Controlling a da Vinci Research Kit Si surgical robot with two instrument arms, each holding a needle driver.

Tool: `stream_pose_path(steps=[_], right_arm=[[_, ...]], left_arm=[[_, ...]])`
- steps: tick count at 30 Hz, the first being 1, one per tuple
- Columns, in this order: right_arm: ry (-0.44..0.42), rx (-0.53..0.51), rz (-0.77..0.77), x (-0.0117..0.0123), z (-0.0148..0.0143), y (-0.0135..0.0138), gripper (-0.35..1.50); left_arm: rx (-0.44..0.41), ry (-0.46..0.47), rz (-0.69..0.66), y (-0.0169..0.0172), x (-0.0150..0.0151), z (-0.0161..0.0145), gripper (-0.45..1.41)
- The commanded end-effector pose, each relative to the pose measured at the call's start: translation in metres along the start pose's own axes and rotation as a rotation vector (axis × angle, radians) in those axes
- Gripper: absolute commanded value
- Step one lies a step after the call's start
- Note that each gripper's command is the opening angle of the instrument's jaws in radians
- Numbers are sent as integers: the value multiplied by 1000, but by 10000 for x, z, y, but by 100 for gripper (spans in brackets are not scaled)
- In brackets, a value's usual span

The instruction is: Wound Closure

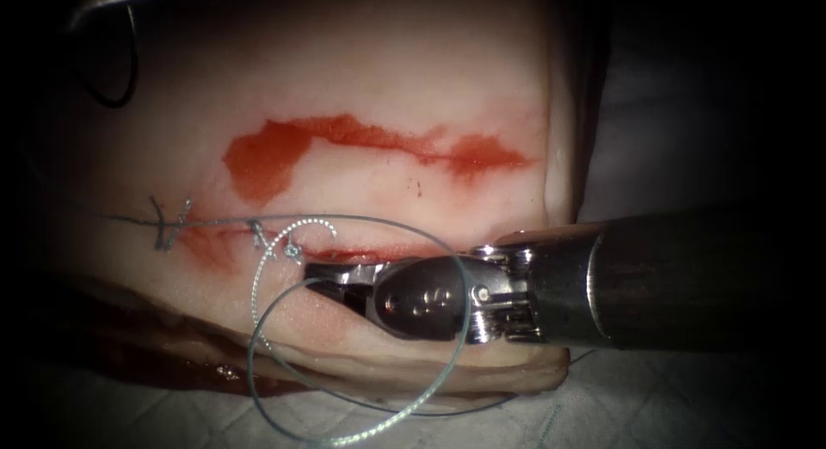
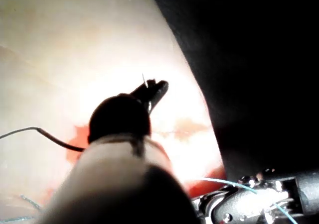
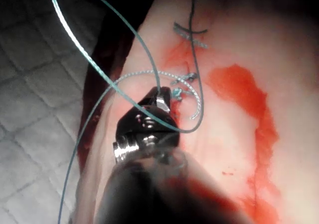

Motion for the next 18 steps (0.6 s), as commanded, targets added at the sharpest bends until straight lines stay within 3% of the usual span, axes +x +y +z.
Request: stream_pose_path(steps=[1, 8, 13, 16, 18], right_arm=[[-8, -7, 20, -4, -2, -1, -35], [25, -66, 207, 18, -64, 10, -35], [31, -90, 283, 34, -114, -6, -35], [66, -19, 318, 47, -147, -29, -35], [121, 96, 345, 61, -179, -58, -35]], left_arm=[[-16, 2, 10, 6, 4, 11, -45], [-121, 51, 103, 42, 46, 40, -45], [-125, 89, 119, 60, 67, 48, -45], [-126, 90, 121, 60, 71, 46, -45], [-139, 107, 135, 62, 70, 44, -45]])
